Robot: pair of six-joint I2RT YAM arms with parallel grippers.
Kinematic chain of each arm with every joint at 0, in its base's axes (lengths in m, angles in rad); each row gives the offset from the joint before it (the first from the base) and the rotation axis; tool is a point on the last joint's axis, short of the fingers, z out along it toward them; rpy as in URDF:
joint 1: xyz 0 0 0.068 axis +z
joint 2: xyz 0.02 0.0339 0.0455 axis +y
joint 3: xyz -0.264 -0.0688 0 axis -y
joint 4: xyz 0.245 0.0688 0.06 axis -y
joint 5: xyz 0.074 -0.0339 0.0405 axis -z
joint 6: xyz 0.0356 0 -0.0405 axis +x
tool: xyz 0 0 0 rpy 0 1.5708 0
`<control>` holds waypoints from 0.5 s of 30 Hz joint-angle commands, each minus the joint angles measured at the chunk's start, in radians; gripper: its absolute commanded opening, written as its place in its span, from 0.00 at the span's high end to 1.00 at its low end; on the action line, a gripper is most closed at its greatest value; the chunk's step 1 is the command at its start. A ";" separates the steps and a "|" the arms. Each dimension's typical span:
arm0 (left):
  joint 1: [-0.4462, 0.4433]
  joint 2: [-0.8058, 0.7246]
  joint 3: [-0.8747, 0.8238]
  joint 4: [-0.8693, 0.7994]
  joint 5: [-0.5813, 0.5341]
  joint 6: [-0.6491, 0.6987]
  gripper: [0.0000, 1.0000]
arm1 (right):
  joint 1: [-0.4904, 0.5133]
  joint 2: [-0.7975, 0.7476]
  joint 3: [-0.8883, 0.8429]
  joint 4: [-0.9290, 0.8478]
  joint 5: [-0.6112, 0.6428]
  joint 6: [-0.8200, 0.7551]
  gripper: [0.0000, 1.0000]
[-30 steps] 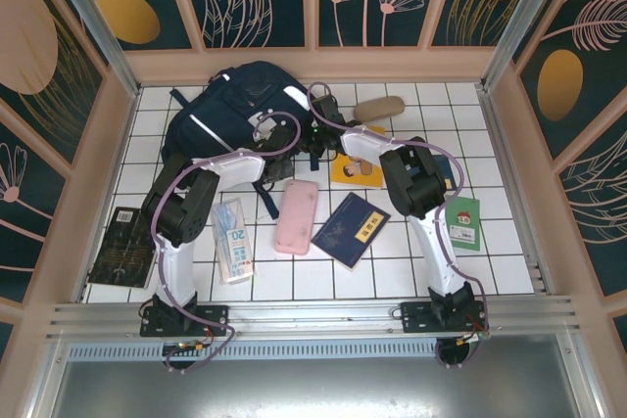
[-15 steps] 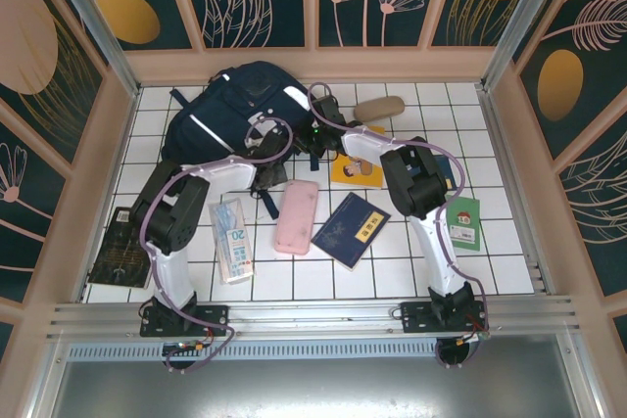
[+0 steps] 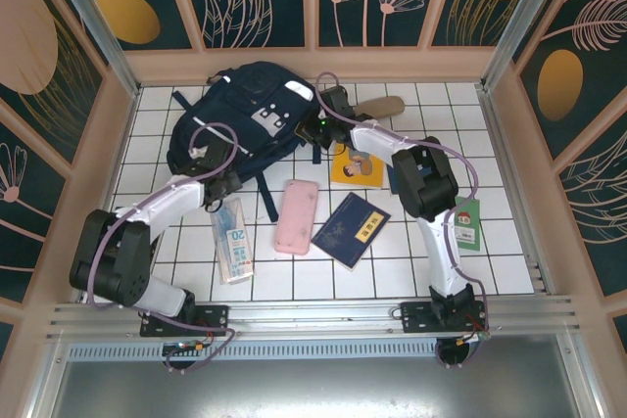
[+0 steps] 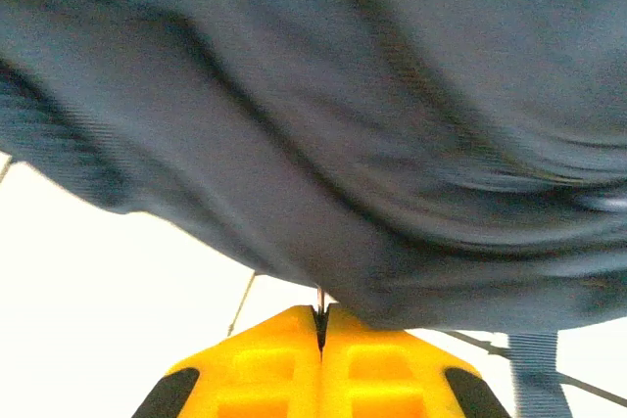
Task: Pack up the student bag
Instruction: Unzip the student bag at the top-center of the table.
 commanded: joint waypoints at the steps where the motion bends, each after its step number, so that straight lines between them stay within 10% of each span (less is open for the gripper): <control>1: 0.047 -0.063 -0.040 -0.114 -0.079 0.034 1.00 | -0.060 -0.056 0.022 0.039 0.071 -0.037 1.00; 8: 0.054 -0.142 -0.073 -0.001 0.139 0.116 1.00 | -0.087 0.009 0.144 -0.036 0.055 -0.101 1.00; 12: 0.053 -0.168 -0.069 0.108 0.335 0.125 1.00 | -0.097 0.023 0.206 -0.102 0.078 -0.123 0.55; 15: 0.044 -0.147 -0.045 0.132 0.400 0.118 1.00 | -0.089 -0.024 0.180 -0.140 0.129 -0.126 0.41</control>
